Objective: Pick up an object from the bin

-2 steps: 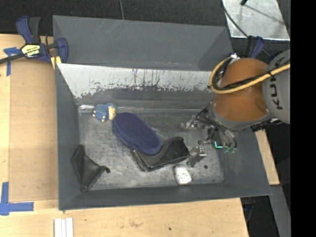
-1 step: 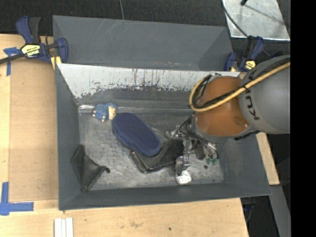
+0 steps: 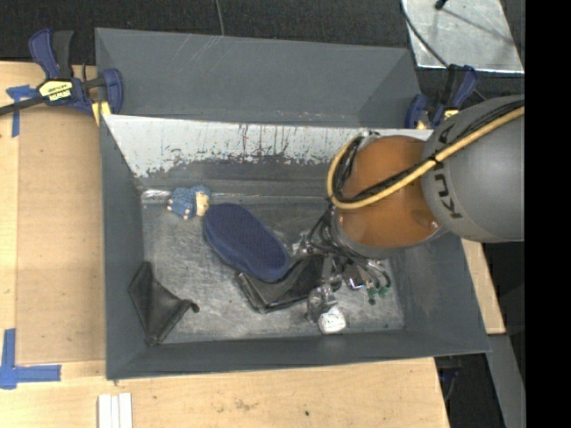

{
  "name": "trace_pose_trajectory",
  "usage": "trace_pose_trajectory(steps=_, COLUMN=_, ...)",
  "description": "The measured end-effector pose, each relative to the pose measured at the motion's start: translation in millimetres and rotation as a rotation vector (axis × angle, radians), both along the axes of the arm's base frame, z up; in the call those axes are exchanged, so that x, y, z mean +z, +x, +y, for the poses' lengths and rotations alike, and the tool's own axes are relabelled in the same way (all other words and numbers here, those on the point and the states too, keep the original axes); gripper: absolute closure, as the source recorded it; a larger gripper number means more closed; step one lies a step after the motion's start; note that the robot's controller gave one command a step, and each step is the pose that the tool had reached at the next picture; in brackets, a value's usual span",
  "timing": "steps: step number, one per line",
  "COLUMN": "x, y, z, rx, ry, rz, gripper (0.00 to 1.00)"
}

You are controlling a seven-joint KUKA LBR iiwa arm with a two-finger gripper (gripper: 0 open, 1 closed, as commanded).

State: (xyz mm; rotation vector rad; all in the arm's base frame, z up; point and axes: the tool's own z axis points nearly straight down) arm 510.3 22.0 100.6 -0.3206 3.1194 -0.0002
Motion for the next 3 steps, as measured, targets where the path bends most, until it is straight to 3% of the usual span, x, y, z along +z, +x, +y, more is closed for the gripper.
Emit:
trace_pose_trajectory(steps=1, x=11, y=-13.3, z=1, rx=-0.122, ry=0.000, rz=0.007, gripper=0.00)
trace_pose_trajectory(steps=2, x=-23, y=-15.7, z=1, rx=-0.150, ry=0.012, rz=-0.039, gripper=0.00)
trace_pose_trajectory(steps=3, x=-19, y=-10.4, z=2, rx=-0.148, ry=0.004, rz=-0.013, gripper=0.00)
